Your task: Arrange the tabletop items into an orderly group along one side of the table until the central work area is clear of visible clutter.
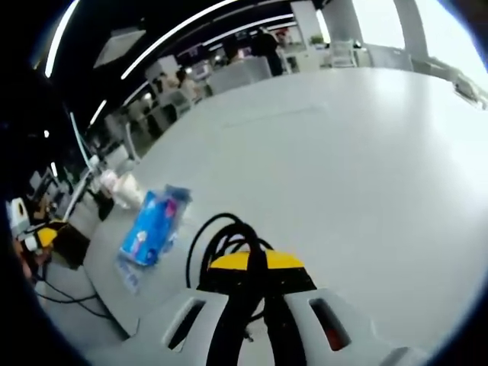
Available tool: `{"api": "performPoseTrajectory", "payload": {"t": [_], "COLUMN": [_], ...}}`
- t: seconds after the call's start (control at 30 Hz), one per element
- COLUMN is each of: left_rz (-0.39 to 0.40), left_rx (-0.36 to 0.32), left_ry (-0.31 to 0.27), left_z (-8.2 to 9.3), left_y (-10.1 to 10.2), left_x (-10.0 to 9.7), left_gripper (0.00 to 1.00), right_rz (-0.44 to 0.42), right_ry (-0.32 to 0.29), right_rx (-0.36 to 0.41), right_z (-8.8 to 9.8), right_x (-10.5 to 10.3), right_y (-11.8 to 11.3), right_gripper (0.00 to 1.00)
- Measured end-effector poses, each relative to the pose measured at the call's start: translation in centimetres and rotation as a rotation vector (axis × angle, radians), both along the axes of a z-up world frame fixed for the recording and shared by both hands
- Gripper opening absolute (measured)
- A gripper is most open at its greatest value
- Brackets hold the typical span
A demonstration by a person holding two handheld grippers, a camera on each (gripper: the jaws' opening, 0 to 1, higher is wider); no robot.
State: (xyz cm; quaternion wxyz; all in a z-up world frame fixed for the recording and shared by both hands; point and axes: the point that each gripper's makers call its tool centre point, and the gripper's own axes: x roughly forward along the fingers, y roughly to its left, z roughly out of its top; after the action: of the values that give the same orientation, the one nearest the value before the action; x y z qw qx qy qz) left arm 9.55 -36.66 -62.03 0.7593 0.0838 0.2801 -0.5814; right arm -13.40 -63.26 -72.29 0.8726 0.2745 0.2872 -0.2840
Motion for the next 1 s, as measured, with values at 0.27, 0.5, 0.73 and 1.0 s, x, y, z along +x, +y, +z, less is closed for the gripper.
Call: {"api": "performPoseTrajectory", "payload": {"t": [0.27,0.5,0.73,1.0], "left_rz": [0.001,0.004,0.003,-0.007], "left_rx": [0.002,0.005,0.007,0.008], "left_ry": [-0.004,-0.003,0.001,0.002], "left_z": [0.2,0.1,0.0,-0.1], "left_y": [-0.2,-0.2,-0.3,-0.6], "left_x": [0.0,-0.1,-0.4,-1.0], "left_gripper": [0.42,0.42,0.42,0.42], "right_rz": [-0.003,-0.005,-0.003,-0.017], "right_ry": [0.039,0.063,0.075,0.089], "right_rx": [0.022,0.032,0.041,0.026], "right_z": [-1.6,-2.4,-2.8,-2.8], "right_x": [-0.6,-1.0,-1.5,-2.4], "right_y": [-0.2,-0.2,-0.2,-0.5], "right_gripper": [0.02,0.02,0.02,0.02]}}
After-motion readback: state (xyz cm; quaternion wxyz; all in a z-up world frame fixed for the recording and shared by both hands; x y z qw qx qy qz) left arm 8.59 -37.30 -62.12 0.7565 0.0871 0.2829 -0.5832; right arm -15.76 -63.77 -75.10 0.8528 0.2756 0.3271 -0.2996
